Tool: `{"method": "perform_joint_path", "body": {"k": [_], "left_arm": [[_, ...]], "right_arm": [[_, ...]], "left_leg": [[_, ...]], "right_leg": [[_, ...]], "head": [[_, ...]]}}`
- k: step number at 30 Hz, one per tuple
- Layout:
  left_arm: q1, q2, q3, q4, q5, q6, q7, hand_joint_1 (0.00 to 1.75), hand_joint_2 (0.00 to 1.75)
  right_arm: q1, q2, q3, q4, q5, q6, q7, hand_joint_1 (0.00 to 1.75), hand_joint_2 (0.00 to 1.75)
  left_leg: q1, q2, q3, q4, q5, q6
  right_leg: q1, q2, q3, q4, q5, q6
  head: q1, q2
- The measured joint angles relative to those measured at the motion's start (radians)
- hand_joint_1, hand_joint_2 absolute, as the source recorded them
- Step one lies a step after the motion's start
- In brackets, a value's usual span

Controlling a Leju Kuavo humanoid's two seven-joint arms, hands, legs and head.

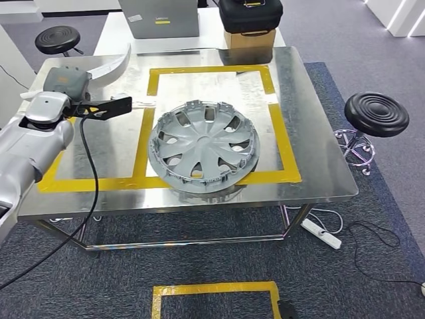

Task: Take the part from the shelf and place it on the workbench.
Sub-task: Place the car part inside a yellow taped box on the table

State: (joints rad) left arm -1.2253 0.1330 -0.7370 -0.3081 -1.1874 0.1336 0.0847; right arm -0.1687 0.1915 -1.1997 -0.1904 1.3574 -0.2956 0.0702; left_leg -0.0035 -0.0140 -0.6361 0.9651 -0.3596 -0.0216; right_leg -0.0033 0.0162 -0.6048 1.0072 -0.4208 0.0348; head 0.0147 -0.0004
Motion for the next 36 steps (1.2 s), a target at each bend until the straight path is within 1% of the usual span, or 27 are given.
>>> {"method": "perform_joint_path", "body": {"k": [2,6,9,14,26,36], "left_arm": [[0.003,0.004,0.004,0.0,0.008,0.019,-0.022,0.0,0.0],[0.014,0.013,0.023,0.001,0.015,0.069,-0.035,0.0,0.0],[0.02,0.022,0.029,0.001,0.016,0.085,-0.033,0.0,0.0],[0.031,0.031,0.046,0.001,0.024,0.093,-0.023,0.0,0.0],[0.041,0.035,0.06,0.001,0.026,0.097,-0.02,0.0,0.0],[0.047,0.035,0.085,0.001,0.035,0.101,-0.036,0.0,0.0]], "right_arm": [[0.0,0.0,0.0,0.0,0.001,0.0,0.0,0.0,0.0],[0.0,0.0,0.0,0.0,0.006,0.0,0.0,0.0,0.0],[0.0,0.0,0.0,0.0,0.008,0.0,0.001,0.0,0.0],[0.0,0.0,0.001,0.0,0.009,0.0,0.001,0.0,0.0],[0.0,0.0,0.001,0.0,0.01,0.0,0.001,0.0,0.0],[-0.001,0.0,0.008,0.0,0.013,0.0,0.001,0.0,0.0]], "left_leg": [[0.0,0.0,0.0,0.0,0.0,0.0],[0.0,0.0,0.0,0.0,0.0,0.0],[0.0,0.0,0.0,0.0,0.0,0.0],[0.0,0.0,0.0,0.0,0.0,0.0],[0.0,0.0,0.0,0.0,0.0,0.0],[0.0,0.0,0.0,0.0,0.0,0.0]], "right_leg": [[0.0,0.0,0.0,0.0,0.0,0.0],[0.0,0.0,0.0,0.0,0.0,0.0],[0.0,0.0,0.0,0.0,0.0,0.0],[0.0,0.0,0.0,0.0,0.0,0.0],[0.0,0.0,0.0,0.0,0.0,0.0],[0.0,0.0,0.0,0.0,0.0,0.0]], "head": [[0.0,0.0],[0.0,0.0],[0.0,0.0],[0.0,0.0],[0.0,0.0],[0.0,0.0]]}}
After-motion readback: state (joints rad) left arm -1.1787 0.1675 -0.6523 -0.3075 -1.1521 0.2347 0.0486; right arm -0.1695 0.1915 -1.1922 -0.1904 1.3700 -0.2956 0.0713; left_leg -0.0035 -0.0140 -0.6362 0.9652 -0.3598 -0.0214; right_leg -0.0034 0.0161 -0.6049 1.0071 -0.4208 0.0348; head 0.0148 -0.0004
